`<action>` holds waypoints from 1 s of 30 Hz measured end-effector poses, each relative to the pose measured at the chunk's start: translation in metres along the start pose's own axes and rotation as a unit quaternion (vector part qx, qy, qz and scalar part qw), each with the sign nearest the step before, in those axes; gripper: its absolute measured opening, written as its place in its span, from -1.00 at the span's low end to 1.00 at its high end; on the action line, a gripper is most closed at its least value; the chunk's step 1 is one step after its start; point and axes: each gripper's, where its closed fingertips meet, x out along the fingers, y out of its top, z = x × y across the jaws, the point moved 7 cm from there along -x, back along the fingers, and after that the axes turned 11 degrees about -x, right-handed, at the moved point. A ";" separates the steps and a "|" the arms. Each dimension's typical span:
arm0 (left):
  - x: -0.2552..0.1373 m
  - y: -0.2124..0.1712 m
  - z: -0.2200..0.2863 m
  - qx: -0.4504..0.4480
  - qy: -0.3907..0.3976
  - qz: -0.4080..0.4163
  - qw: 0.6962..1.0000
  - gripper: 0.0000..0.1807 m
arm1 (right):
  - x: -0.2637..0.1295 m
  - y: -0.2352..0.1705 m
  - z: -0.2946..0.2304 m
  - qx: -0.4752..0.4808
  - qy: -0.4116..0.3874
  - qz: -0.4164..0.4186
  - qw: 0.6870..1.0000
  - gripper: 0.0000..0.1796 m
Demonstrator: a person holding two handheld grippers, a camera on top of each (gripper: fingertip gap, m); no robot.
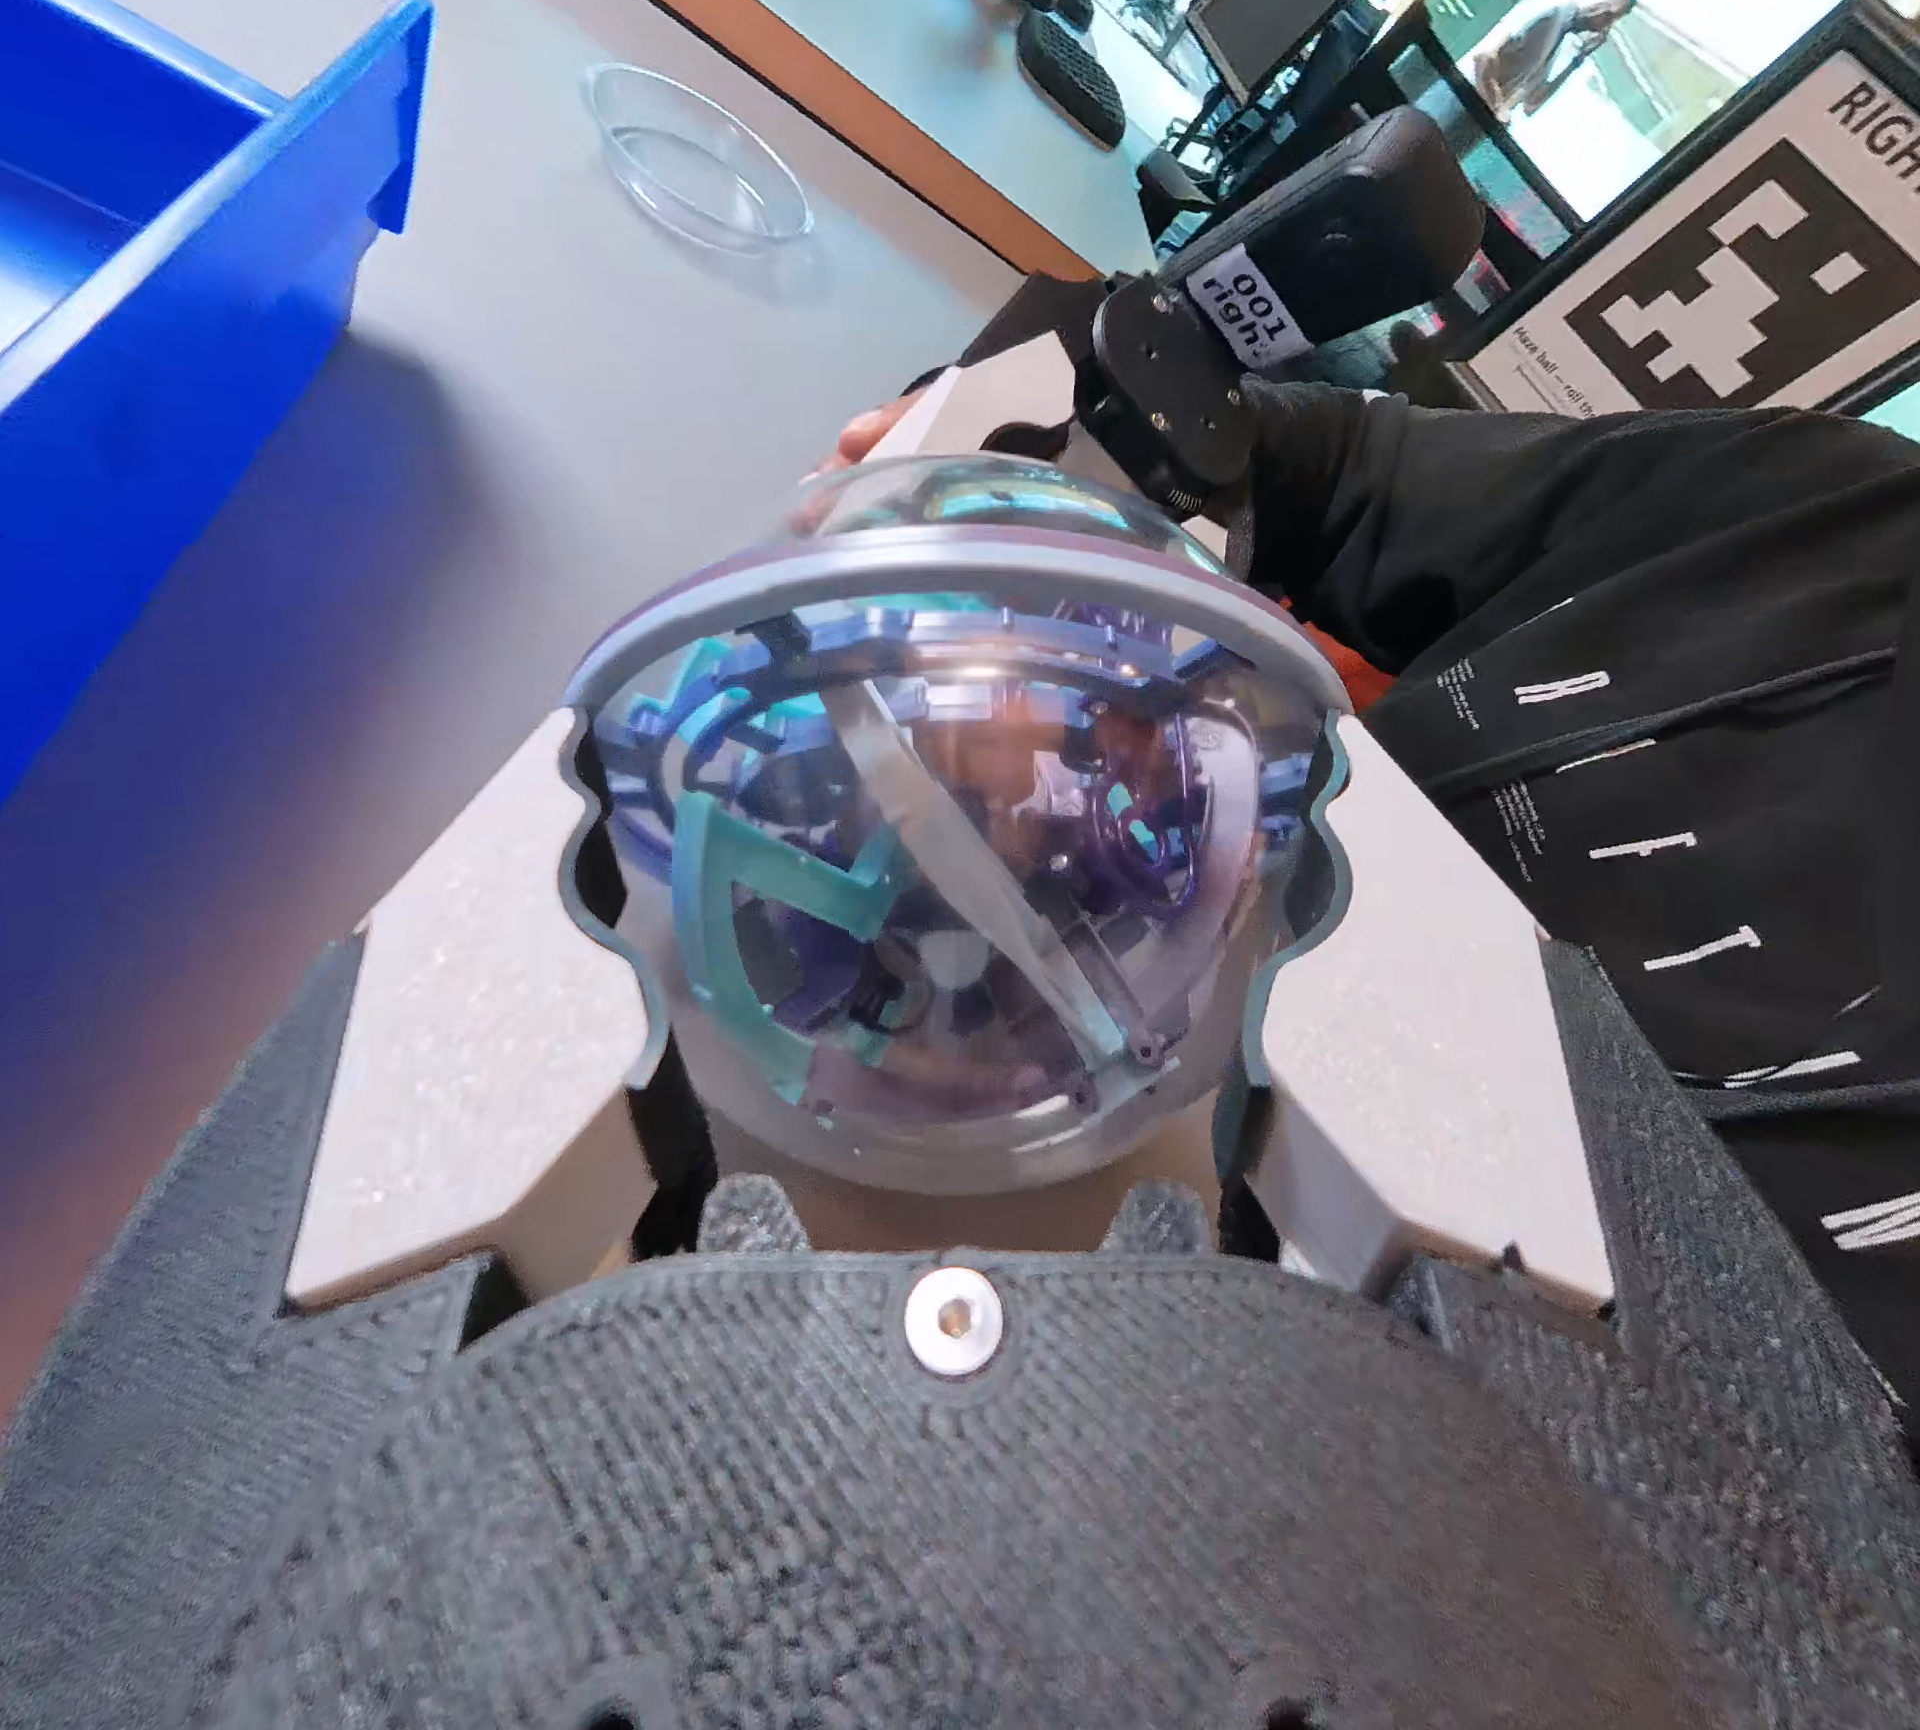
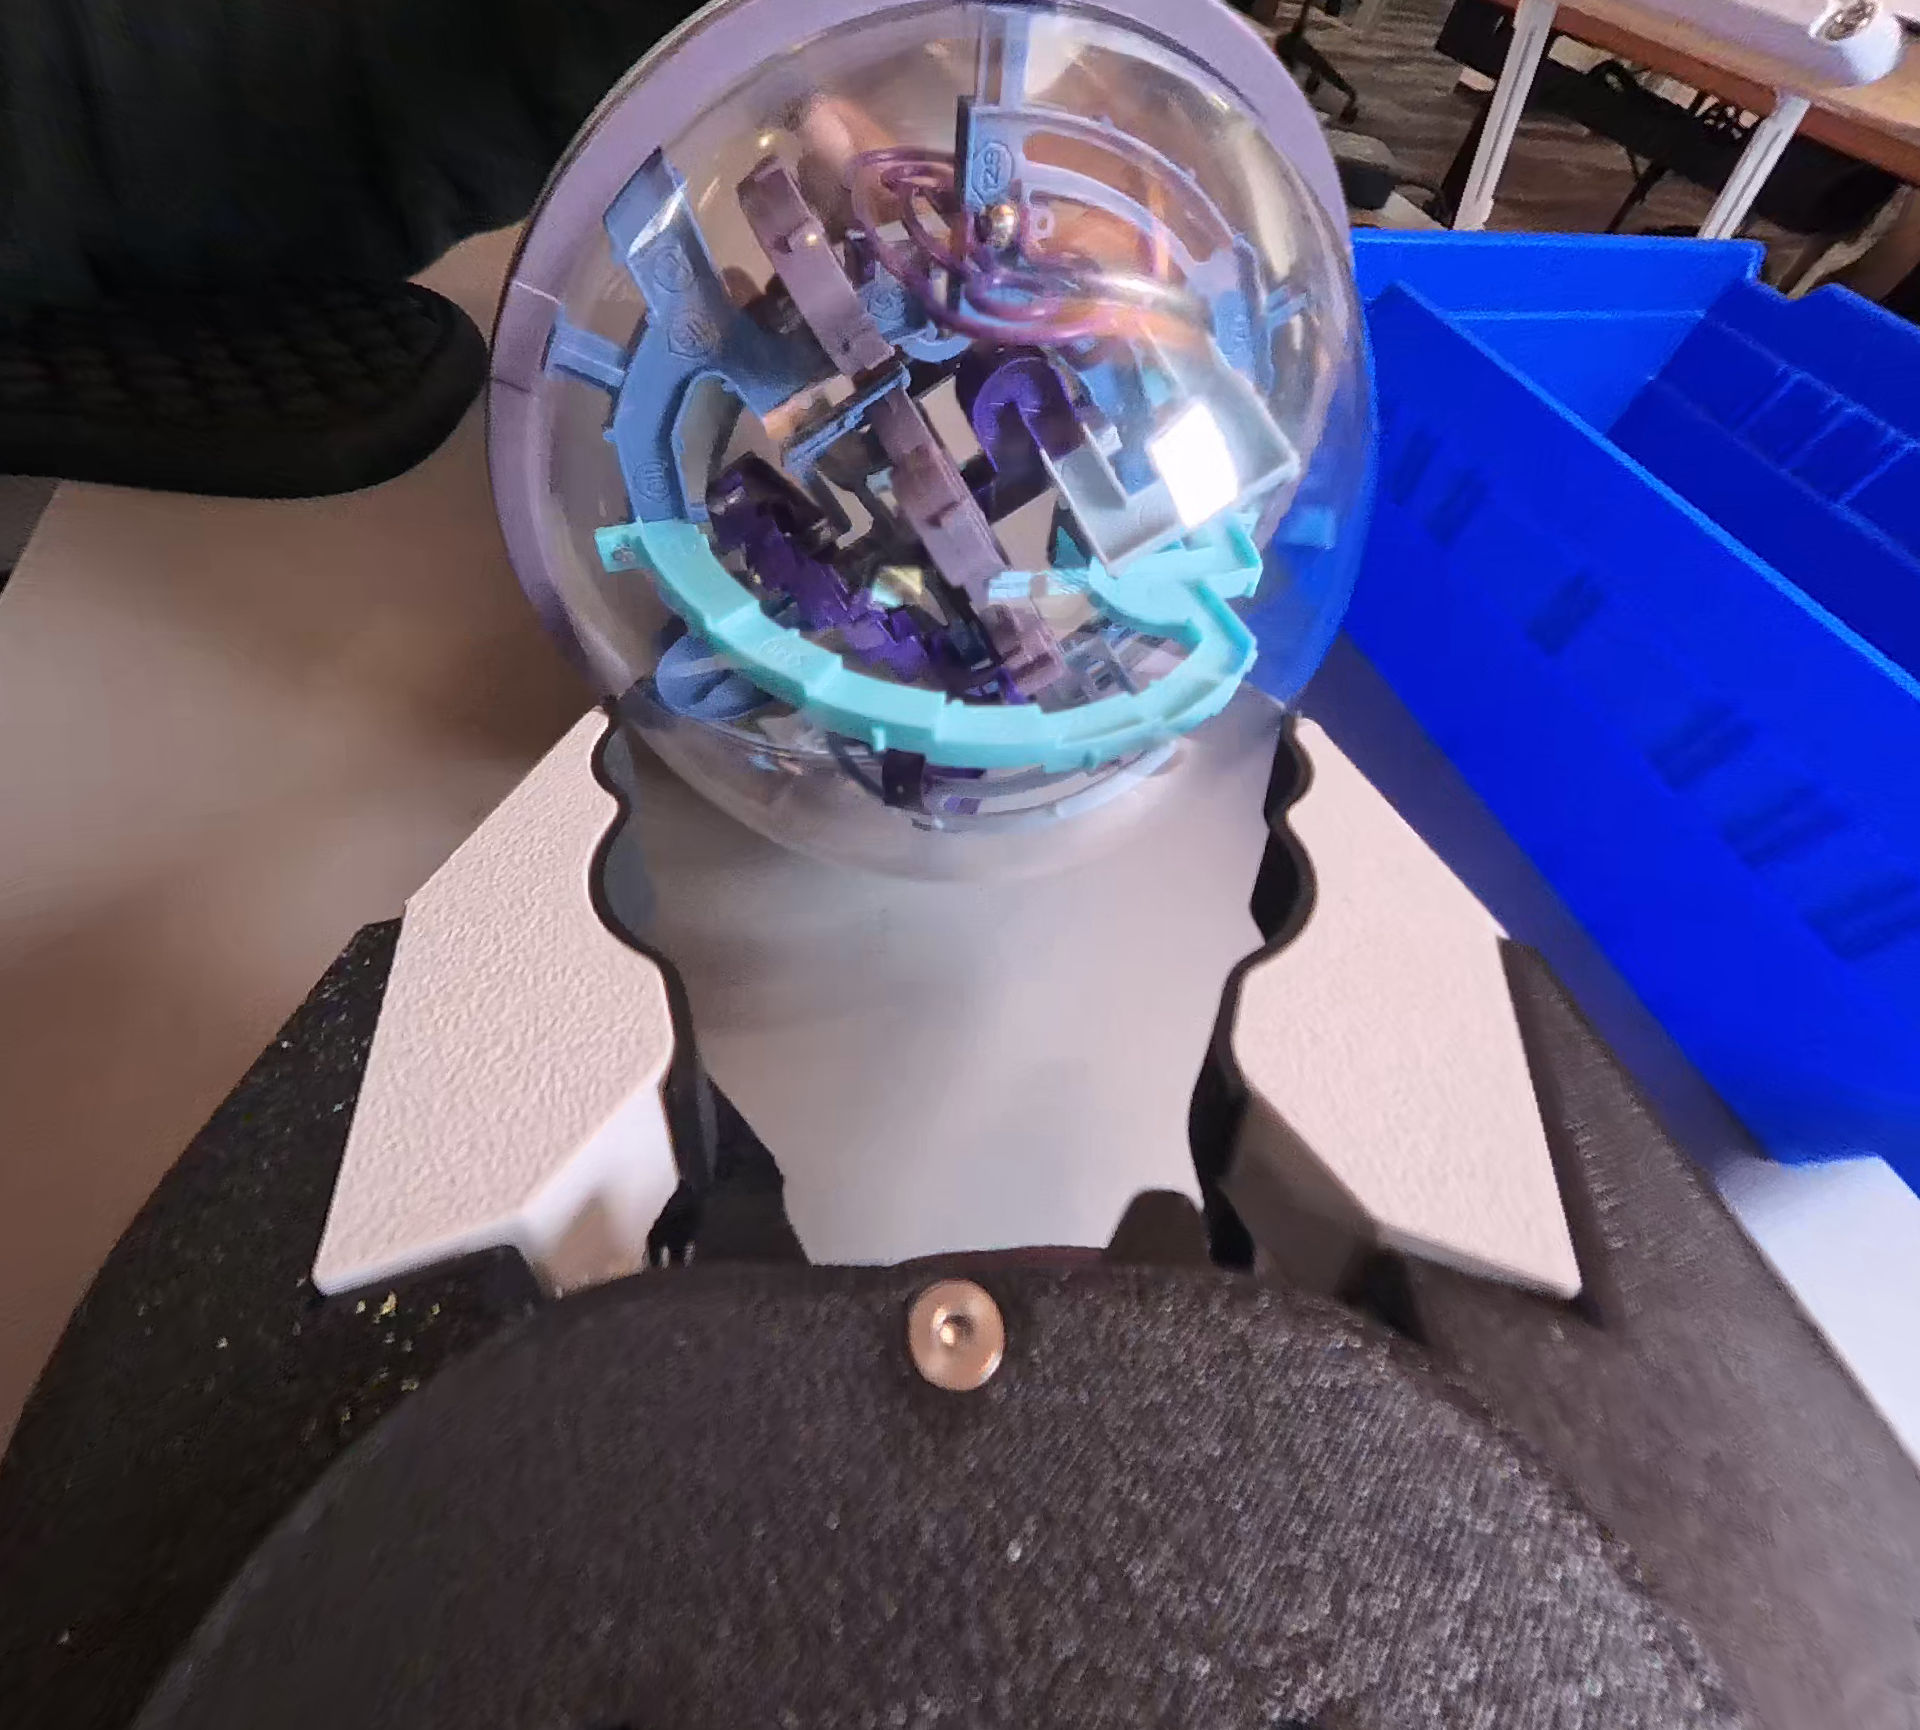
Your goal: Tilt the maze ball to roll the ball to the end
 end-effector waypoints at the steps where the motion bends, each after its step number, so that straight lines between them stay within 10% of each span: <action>1: 0.003 0.002 -0.001 0.000 -0.005 -0.001 1.000 0.45 | 0.000 -0.001 0.000 0.003 -0.003 -0.001 1.000 0.33; 30: 0.009 0.004 -0.005 -0.037 0.004 0.062 0.997 0.44 | -0.001 -0.008 0.000 0.020 -0.011 0.009 1.000 0.31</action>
